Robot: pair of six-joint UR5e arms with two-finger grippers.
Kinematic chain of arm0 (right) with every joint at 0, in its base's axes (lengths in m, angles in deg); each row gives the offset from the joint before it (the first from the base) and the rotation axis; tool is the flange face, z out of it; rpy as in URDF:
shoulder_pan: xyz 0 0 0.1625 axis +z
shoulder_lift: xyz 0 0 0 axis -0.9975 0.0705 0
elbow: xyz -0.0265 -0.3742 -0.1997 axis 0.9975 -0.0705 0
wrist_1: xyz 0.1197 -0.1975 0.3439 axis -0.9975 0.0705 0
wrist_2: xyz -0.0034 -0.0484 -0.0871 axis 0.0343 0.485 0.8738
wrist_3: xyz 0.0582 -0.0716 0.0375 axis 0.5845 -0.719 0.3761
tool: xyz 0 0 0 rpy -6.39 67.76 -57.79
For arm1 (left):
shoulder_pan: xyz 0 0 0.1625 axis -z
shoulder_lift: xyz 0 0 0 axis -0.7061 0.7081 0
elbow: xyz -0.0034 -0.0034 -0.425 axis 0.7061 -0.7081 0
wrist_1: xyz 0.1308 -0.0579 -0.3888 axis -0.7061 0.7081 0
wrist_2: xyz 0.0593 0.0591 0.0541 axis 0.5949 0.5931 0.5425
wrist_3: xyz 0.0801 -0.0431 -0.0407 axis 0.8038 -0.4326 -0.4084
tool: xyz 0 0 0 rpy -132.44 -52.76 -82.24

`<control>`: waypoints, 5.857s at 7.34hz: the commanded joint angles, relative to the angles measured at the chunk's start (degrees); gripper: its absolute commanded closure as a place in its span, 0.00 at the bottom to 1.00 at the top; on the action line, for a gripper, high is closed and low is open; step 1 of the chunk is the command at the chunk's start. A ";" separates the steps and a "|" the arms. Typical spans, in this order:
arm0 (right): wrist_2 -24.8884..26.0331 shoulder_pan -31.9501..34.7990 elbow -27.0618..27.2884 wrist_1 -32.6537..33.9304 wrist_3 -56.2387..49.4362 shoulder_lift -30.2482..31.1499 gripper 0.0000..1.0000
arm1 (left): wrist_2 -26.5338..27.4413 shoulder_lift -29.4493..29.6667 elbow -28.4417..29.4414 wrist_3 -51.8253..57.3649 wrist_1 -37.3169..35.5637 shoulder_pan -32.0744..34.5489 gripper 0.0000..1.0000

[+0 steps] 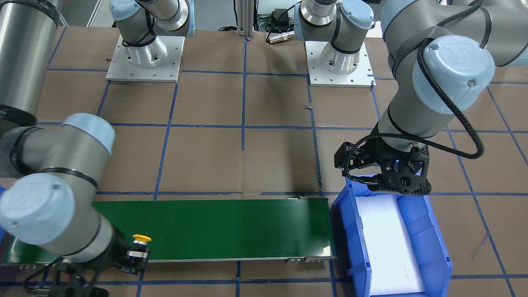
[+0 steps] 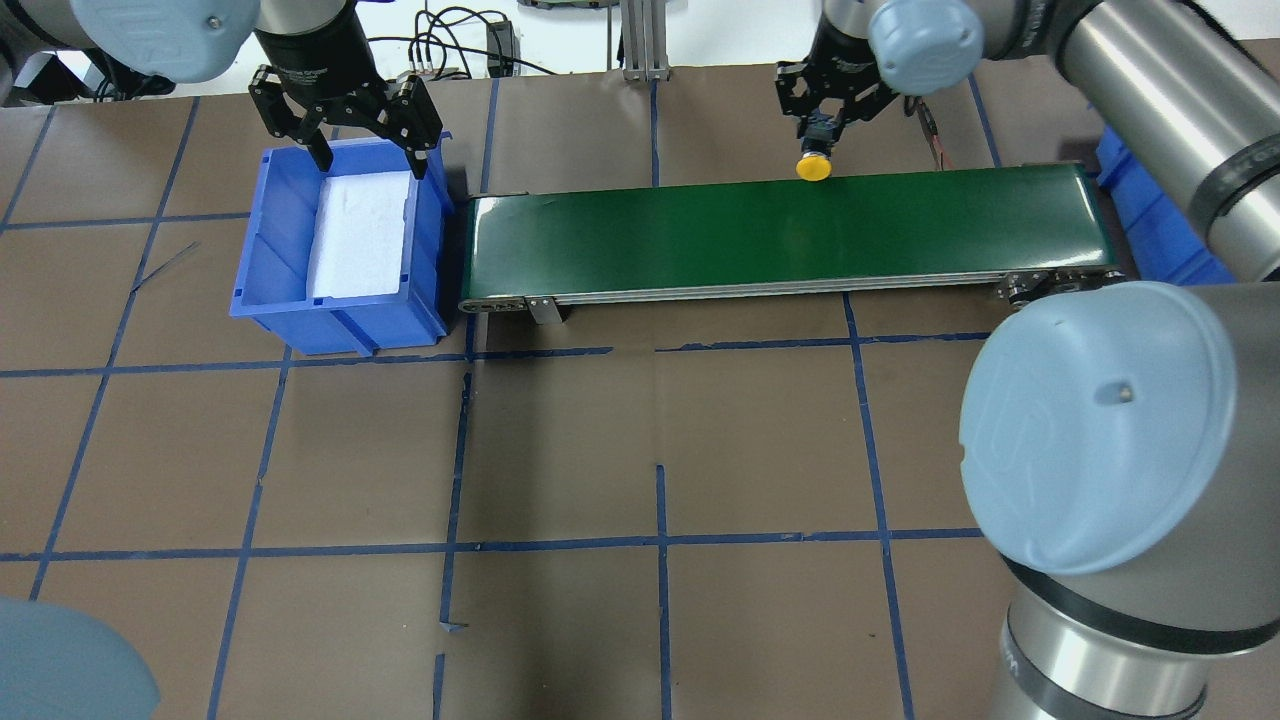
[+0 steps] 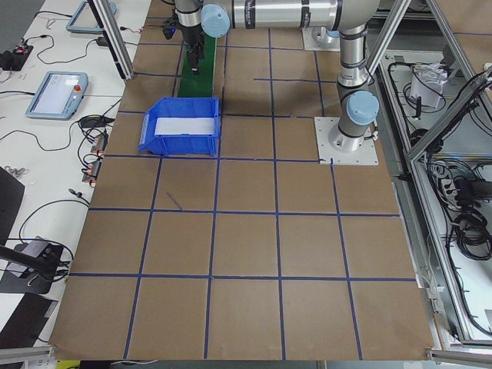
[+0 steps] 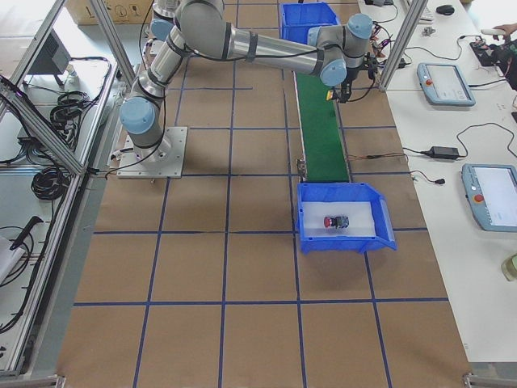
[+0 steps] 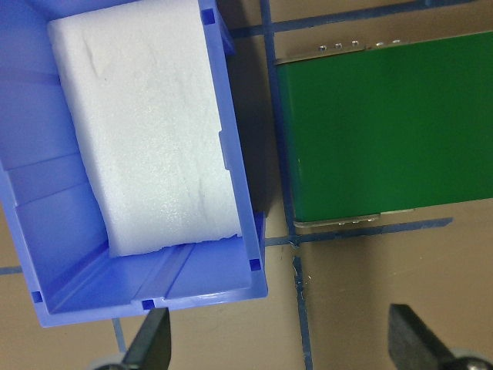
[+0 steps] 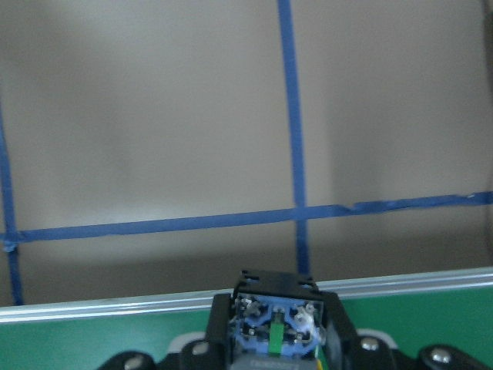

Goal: Transport two buttons from left to right
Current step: 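Carry the yellow button with the right gripper into the right blue bin, then lower the yellow button onto the foam in the bin with the right gripper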

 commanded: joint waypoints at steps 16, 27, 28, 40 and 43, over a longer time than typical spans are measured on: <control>-0.01 -31.27 -12.46 -5.73 -48.19 -9.27 0.92 | -0.18 1.27 0.88 0.00 -2.80 0.16 0.00; -0.46 -32.06 -12.11 -4.31 -48.62 -11.22 0.89 | -0.18 1.36 0.70 0.09 -2.81 -0.02 0.00; -0.37 -32.07 -12.11 -4.48 -48.54 -11.30 0.84 | -0.18 1.27 0.70 0.09 -2.81 -0.02 0.00; -0.46 -32.07 -11.76 -4.84 -48.36 -11.65 0.52 | -0.18 0.75 0.00 0.18 -3.08 -0.10 0.00; -0.37 -32.07 -11.85 -4.84 -48.45 -11.57 0.44 | -0.18 0.92 0.35 0.26 -3.16 -0.37 0.00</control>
